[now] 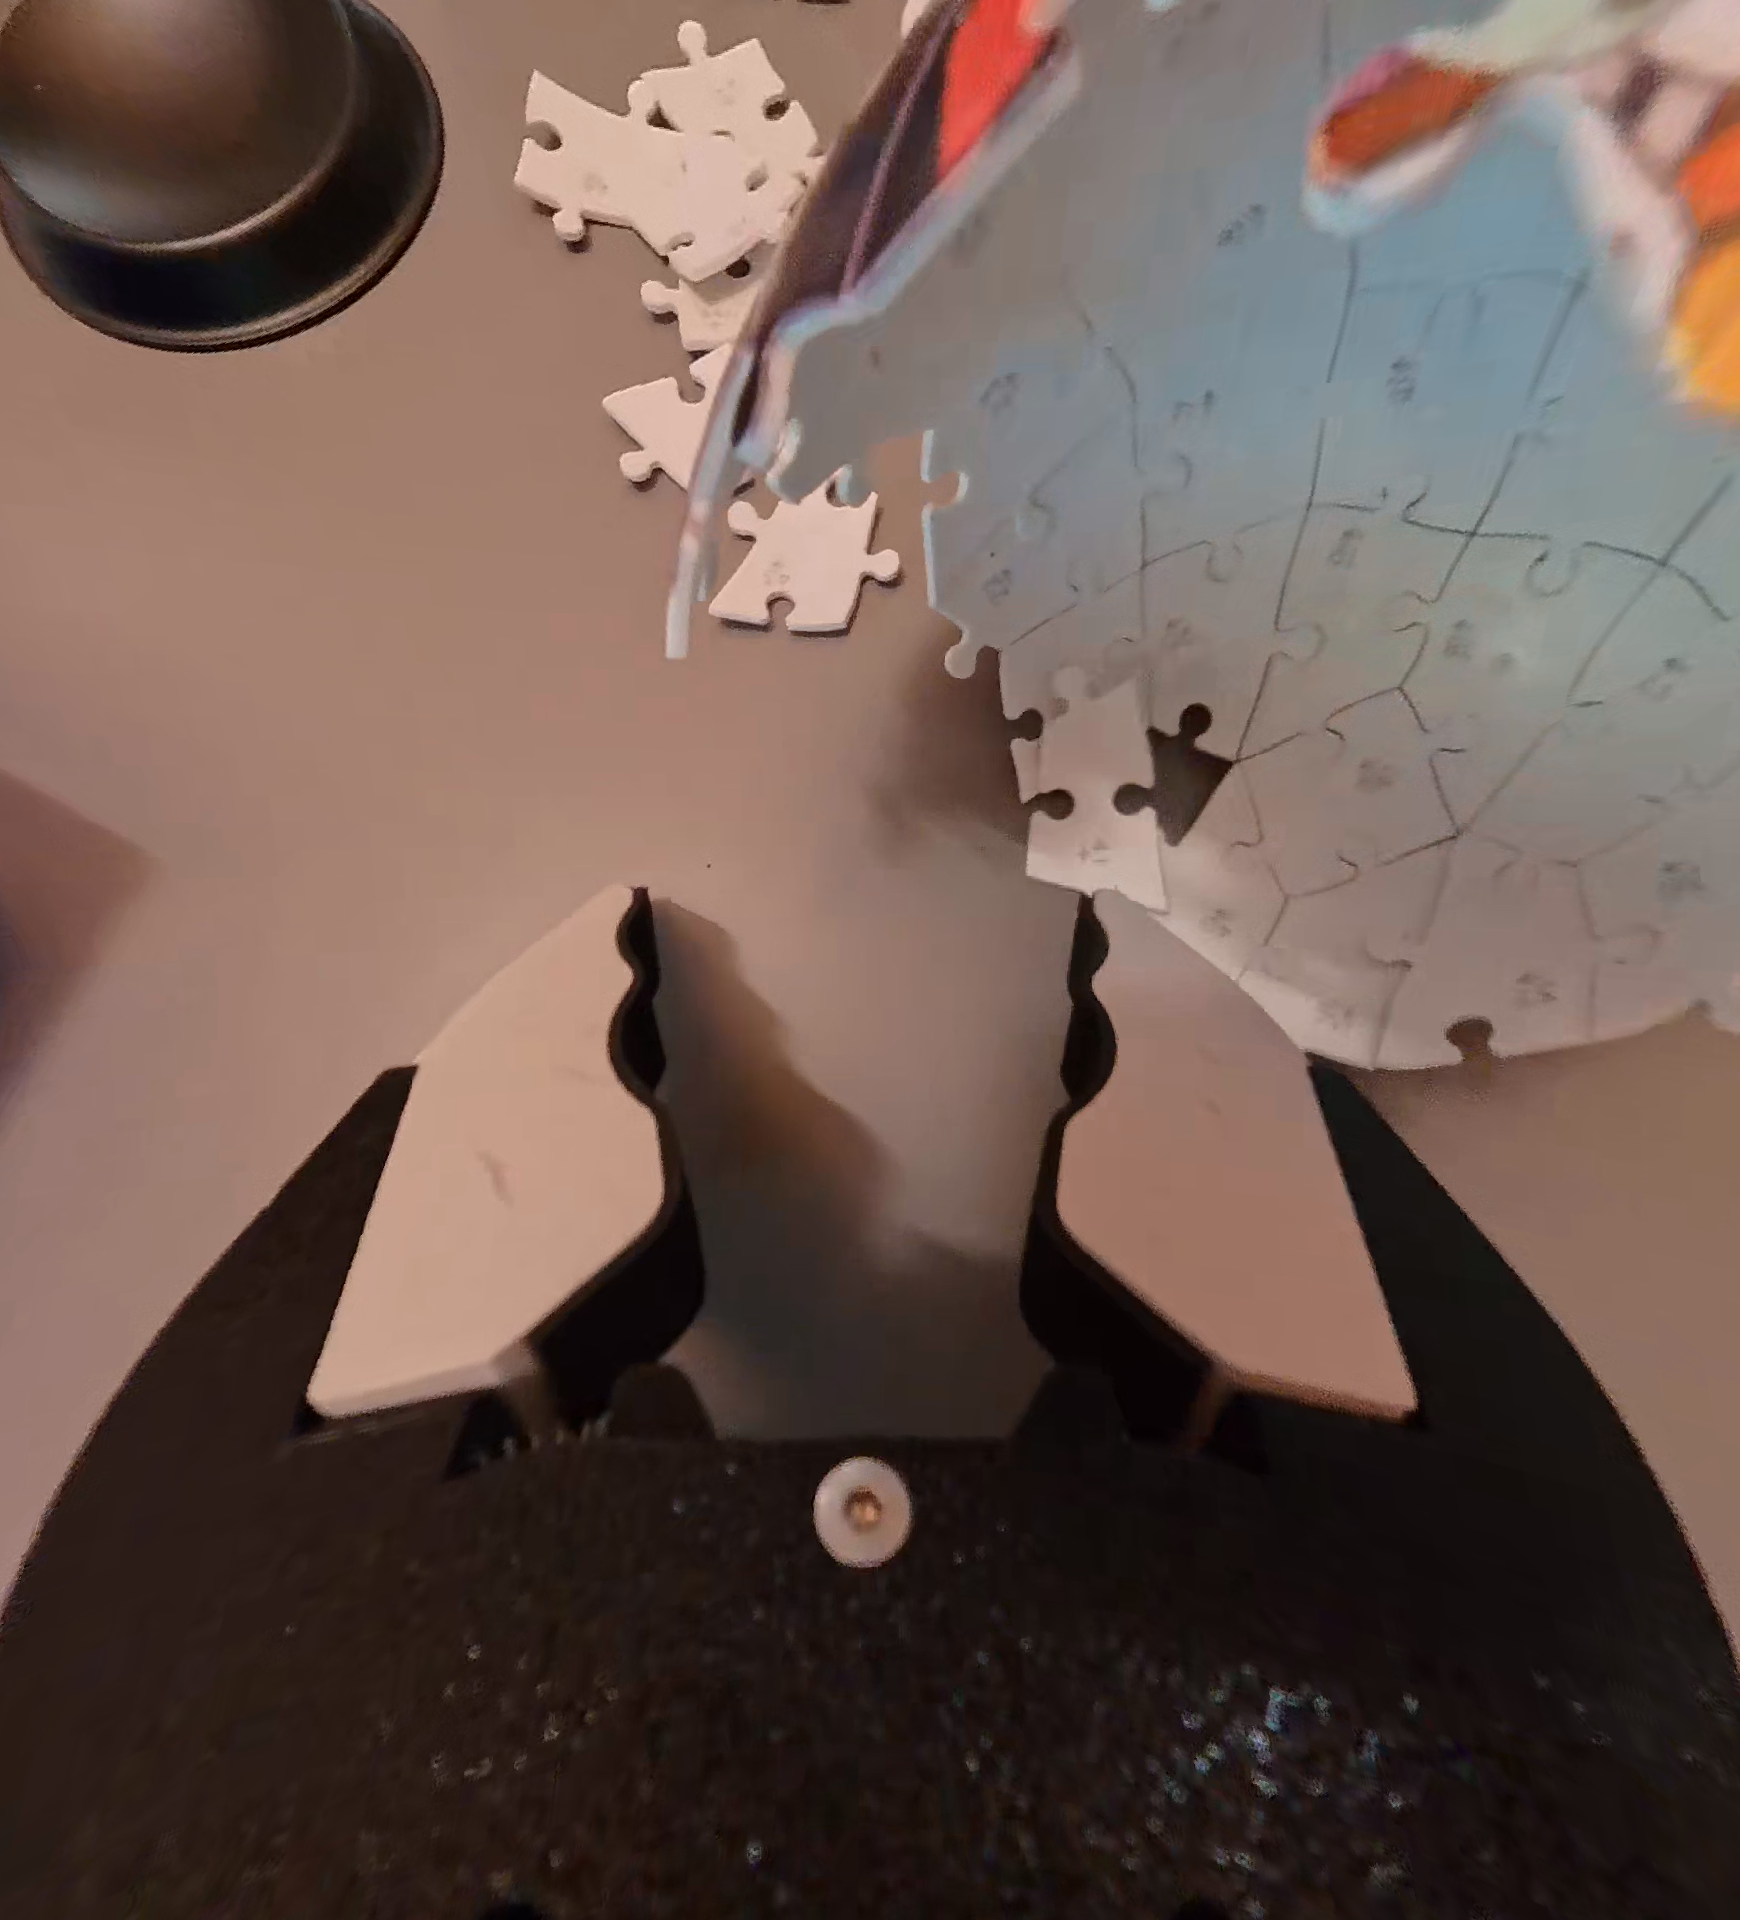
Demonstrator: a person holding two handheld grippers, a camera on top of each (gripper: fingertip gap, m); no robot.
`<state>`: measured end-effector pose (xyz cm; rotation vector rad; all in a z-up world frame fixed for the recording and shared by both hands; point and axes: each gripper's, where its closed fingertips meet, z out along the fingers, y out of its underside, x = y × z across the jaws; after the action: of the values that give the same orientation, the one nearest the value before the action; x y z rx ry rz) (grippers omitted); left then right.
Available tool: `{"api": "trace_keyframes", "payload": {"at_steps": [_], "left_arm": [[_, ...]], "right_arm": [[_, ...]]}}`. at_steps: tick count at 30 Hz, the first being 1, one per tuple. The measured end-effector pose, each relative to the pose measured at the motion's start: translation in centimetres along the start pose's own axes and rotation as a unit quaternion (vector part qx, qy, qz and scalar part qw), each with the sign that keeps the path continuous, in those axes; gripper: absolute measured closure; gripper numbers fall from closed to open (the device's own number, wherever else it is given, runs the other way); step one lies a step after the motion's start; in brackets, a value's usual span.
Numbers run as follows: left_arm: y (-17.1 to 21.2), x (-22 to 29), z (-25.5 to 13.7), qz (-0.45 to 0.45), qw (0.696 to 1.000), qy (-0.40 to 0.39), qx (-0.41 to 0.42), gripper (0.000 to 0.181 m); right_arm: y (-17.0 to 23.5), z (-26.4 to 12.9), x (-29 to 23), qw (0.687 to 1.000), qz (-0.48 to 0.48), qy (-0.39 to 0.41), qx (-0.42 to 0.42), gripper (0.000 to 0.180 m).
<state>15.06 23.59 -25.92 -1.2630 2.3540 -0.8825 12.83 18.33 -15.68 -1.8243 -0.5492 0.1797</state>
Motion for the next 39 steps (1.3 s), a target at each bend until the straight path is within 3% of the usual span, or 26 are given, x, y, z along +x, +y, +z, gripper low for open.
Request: {"api": "trace_keyframes", "payload": {"at_steps": [1,10,17,24,30,39], "left_arm": [[0.0,0.1,0.0,0.002,1.000,0.008,0.002,0.105],[-1.3,-0.9,-0.4,-0.110,0.992,0.008,0.057,0.097],[-0.2,-1.3,0.3,-0.041,0.998,-0.038,0.016,0.093],[-0.2,-3.4,-0.2,-0.032,0.995,-0.095,0.015,0.094],[-1.1,-0.3,-0.5,-0.089,0.994,-0.007,0.056,0.089],[-0.5,-1.1,-0.2,-0.024,0.997,-0.070,0.027,0.092]], "right_arm": [[0.0,0.1,0.0,1.000,0.000,-0.003,0.001,0.082],[-0.1,0.1,0.4,0.999,0.004,-0.009,0.031,0.083],[-0.2,0.1,0.4,0.999,-0.001,-0.008,0.048,0.083],[-0.2,0.1,0.4,0.999,-0.005,-0.009,0.051,0.083],[-0.3,0.2,0.5,0.998,-0.004,-0.008,0.058,0.084],[-0.3,0.0,0.4,0.998,-0.011,-0.007,0.059,0.084]]}}
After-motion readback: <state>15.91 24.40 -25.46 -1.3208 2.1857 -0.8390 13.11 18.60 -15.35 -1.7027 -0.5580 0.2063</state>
